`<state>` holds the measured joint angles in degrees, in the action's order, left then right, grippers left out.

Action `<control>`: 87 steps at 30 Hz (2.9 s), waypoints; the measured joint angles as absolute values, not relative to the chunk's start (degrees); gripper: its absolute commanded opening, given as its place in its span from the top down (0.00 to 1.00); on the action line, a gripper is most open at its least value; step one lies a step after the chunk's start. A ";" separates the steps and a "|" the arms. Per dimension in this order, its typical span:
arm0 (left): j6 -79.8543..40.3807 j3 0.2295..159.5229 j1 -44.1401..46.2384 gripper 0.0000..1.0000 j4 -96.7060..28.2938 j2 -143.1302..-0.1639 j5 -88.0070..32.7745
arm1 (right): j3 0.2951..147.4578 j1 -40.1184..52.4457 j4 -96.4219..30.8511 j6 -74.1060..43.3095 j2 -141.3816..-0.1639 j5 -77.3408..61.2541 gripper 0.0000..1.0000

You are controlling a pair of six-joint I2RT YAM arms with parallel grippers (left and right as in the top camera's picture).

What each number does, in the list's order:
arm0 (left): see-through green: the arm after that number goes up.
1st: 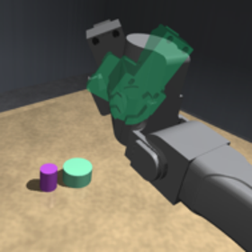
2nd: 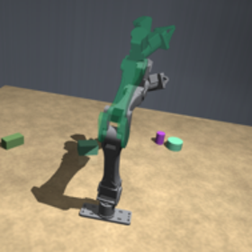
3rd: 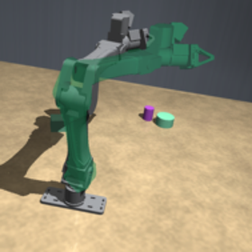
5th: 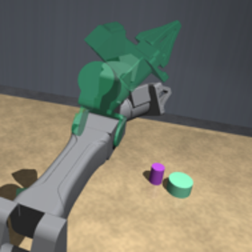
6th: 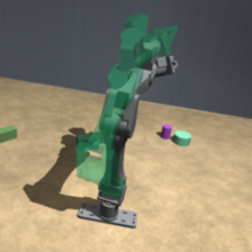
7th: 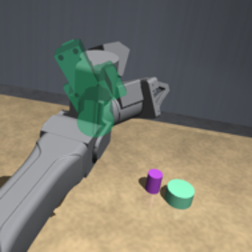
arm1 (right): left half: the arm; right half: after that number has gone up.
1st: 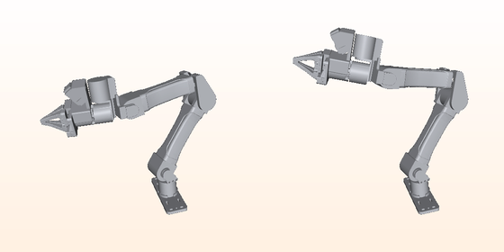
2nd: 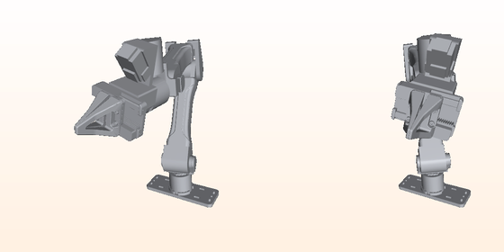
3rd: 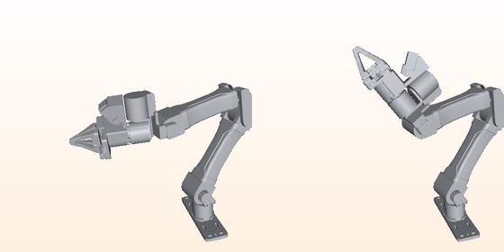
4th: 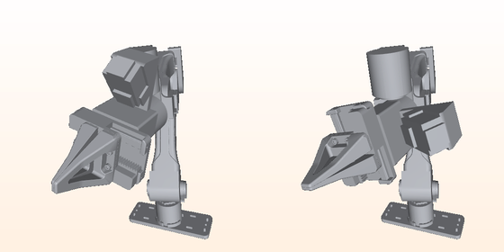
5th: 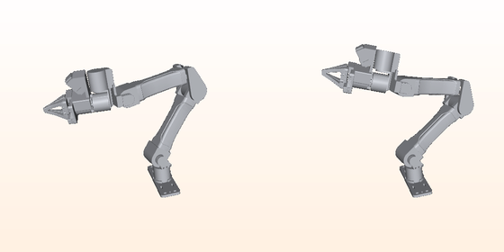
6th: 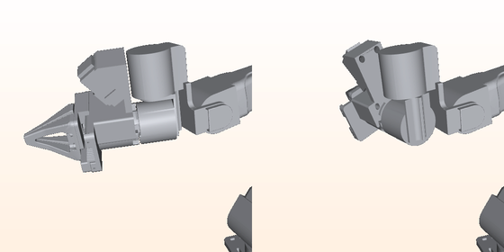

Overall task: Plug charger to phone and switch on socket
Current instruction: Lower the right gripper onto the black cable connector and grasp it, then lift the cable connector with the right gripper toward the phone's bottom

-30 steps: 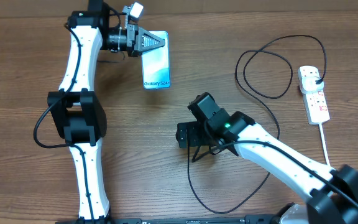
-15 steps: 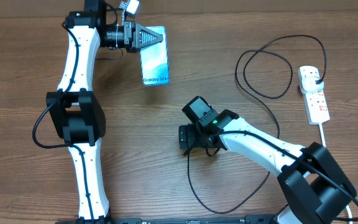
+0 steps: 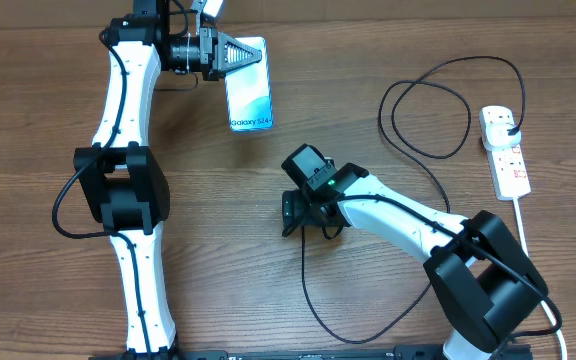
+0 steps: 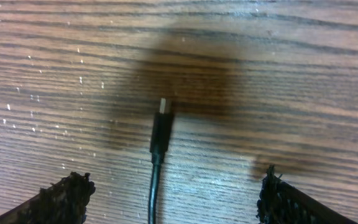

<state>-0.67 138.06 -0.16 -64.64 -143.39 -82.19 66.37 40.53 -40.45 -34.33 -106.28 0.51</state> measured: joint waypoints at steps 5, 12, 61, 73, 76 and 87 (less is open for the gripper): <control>-4.93 138.04 -0.16 0.96 -59.57 -143.39 -80.95 | 68.31 40.56 -42.24 -34.41 -108.12 0.93 0.23; -10.26 138.04 -0.16 0.95 -55.83 -143.39 -80.07 | 72.31 40.60 -45.82 -34.52 -112.20 1.76 0.37; -13.82 138.04 -3.86 0.96 -55.68 -143.39 -85.58 | 74.74 36.07 -32.42 -32.40 -115.04 -42.83 0.96; -16.36 138.04 -8.51 0.96 -55.55 -143.39 -86.89 | 74.83 25.71 -3.22 -40.32 -115.04 -66.04 0.96; -18.28 138.04 -8.34 0.96 -53.91 -143.39 -87.07 | 74.94 24.60 8.10 -46.19 -115.04 -69.76 0.96; -40.01 137.95 -8.34 0.96 -26.63 -143.41 -87.90 | 75.13 24.01 44.23 -71.11 -115.33 -74.41 0.96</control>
<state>-40.01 137.95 -8.34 -26.63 -143.41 -87.90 75.13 24.01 44.23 -71.11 -115.33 -74.41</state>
